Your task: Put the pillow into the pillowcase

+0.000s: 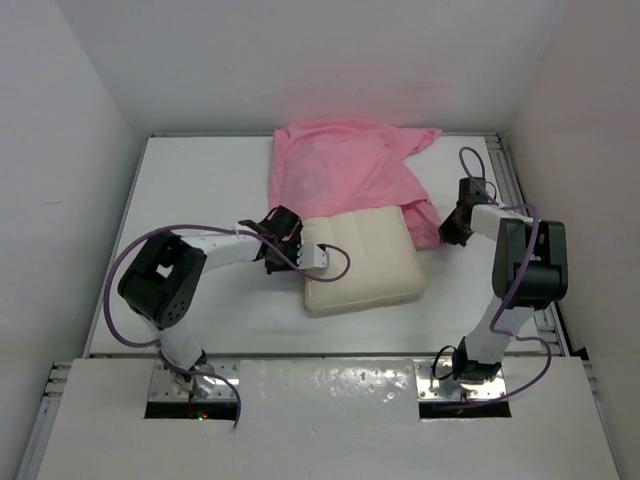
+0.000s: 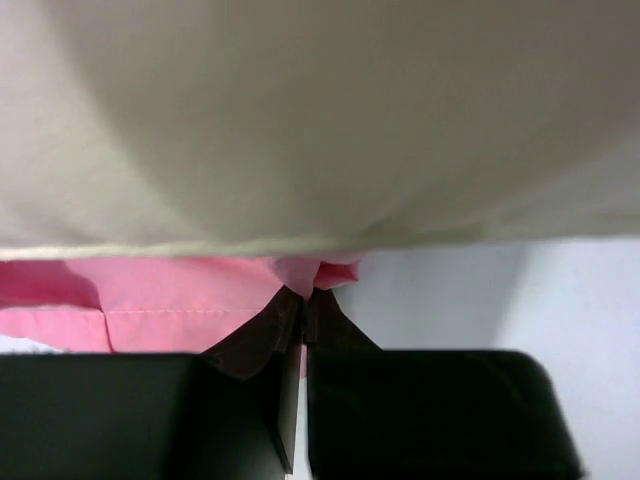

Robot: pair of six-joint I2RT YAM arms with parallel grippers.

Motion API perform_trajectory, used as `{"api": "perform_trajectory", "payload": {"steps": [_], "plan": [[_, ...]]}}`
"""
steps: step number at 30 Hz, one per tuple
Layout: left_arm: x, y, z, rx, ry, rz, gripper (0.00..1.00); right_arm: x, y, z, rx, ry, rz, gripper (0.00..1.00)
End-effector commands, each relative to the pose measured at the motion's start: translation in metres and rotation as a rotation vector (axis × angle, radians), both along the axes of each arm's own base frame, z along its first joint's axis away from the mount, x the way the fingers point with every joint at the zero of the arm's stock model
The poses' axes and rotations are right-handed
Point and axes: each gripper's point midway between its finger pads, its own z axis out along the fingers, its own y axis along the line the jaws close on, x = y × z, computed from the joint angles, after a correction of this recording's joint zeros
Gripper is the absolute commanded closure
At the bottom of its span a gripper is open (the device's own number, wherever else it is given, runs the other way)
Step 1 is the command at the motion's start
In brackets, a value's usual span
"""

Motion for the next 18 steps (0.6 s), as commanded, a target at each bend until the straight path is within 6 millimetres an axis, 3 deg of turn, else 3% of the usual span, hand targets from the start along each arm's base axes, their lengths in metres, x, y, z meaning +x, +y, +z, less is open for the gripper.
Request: {"api": "perform_trajectory", "payload": {"steps": [1, 3, 4, 5, 6, 7, 8, 9, 10, 11, 14, 15, 16, 18], "plan": [[-0.010, 0.003, 0.012, -0.051, 0.124, 0.070, 1.00, -0.003, 0.022, 0.027, 0.078, -0.080, 0.087, 1.00], [0.003, 0.010, 0.047, -0.125, 0.172, 0.147, 1.00, -0.011, 0.030, 0.043, 0.085, -0.115, 0.127, 1.00], [0.007, 0.014, 0.064, -0.148, 0.173, 0.164, 1.00, -0.012, 0.031, 0.068, 0.068, -0.180, 0.150, 1.00], [0.001, 0.029, 0.074, -0.152, 0.222, 0.197, 1.00, -0.021, 0.034, 0.073, 0.065, -0.183, 0.159, 1.00], [0.013, 0.029, 0.103, -0.187, 0.172, 0.204, 1.00, -0.031, 0.045, 0.080, 0.114, -0.188, 0.194, 1.00], [0.013, 0.034, 0.117, -0.202, 0.169, 0.220, 1.00, -0.035, 0.050, 0.102, 0.124, -0.247, 0.214, 1.00], [0.003, 0.040, 0.127, -0.231, 0.229, 0.248, 1.00, -0.042, 0.057, 0.108, 0.150, -0.253, 0.232, 1.00], [0.009, 0.037, 0.150, -0.280, 0.209, 0.256, 1.00, -0.051, 0.064, 0.115, 0.180, -0.250, 0.235, 1.00], [0.006, 0.041, 0.168, -0.322, 0.209, 0.275, 1.00, -0.053, 0.072, 0.140, 0.202, -0.316, 0.259, 1.00], [-0.004, 0.033, 0.181, -0.380, 0.260, 0.283, 1.00, -0.058, 0.076, 0.151, 0.214, -0.334, 0.263, 1.00], [0.009, 0.024, 0.245, -0.520, 0.161, 0.315, 1.00, -0.057, 0.080, 0.207, 0.218, -0.474, 0.273, 1.00], [0.014, 0.024, 0.259, -0.545, 0.132, 0.321, 1.00, -0.056, 0.078, 0.220, 0.212, -0.503, 0.272, 1.00], [0.018, 0.026, 0.271, -0.565, 0.110, 0.343, 1.00, -0.052, 0.076, 0.247, 0.207, -0.565, 0.278, 1.00], [0.029, 0.029, 0.297, -0.589, 0.041, 0.360, 1.00, -0.053, 0.075, 0.266, 0.206, -0.581, 0.299, 1.00]]}}
